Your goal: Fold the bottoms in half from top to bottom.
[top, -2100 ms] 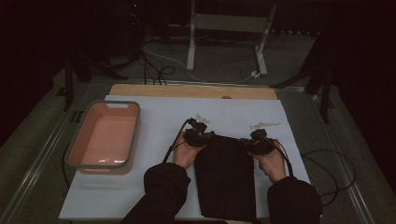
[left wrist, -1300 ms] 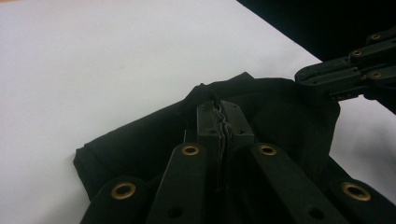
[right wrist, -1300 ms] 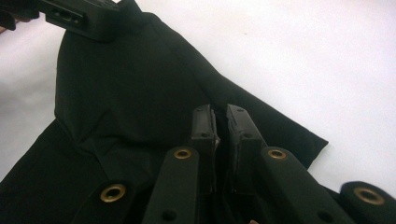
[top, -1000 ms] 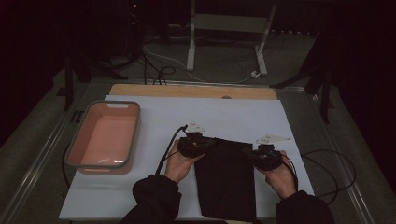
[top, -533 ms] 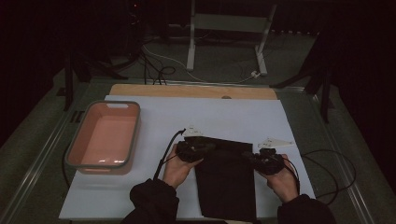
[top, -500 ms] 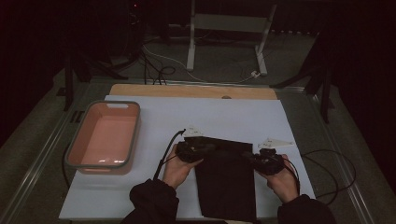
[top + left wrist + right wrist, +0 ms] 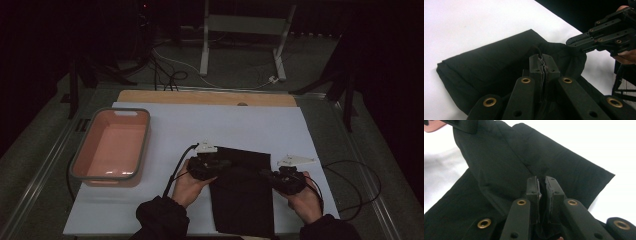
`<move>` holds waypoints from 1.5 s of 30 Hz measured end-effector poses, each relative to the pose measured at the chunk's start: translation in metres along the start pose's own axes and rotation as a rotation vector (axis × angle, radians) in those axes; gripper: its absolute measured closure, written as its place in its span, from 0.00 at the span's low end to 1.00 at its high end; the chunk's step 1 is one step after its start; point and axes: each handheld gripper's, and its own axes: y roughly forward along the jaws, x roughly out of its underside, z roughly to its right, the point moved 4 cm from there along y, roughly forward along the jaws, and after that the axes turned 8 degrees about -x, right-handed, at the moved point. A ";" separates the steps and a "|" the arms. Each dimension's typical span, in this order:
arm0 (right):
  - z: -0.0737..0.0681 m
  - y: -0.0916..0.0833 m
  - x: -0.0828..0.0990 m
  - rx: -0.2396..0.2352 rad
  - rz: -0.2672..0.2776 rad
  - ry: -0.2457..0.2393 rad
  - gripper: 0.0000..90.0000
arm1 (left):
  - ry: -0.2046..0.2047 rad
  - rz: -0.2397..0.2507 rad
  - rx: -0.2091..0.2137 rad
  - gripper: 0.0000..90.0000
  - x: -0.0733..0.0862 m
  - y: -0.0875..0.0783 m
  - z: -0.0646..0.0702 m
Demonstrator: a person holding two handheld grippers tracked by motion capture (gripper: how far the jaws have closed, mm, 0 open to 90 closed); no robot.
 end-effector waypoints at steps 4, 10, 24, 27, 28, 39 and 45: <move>-0.002 -0.002 0.004 -0.006 -0.003 0.002 0.92 | 0.003 -0.005 0.011 0.98 0.006 -0.003 0.003; -0.007 -0.006 0.008 -0.026 -0.002 0.003 0.91 | 0.007 -0.013 0.030 0.98 0.013 -0.009 0.007; -0.019 -0.015 0.023 -0.081 -0.022 0.017 0.91 | 0.020 -0.051 0.088 0.98 0.038 -0.019 0.022; -0.024 -0.017 0.029 -0.121 -0.039 0.009 0.88 | 0.029 -0.060 0.106 0.95 0.043 -0.020 0.024; -0.025 -0.018 0.030 -0.124 -0.041 0.005 0.86 | 0.032 -0.063 0.130 0.93 0.045 -0.021 0.024; -0.022 -0.019 0.019 -0.142 0.026 0.000 0.46 | -0.005 -0.036 0.126 0.52 0.047 -0.020 0.014; -0.020 -0.015 0.015 -0.120 0.051 0.009 0.39 | -0.028 -0.006 0.055 0.30 0.042 -0.020 0.005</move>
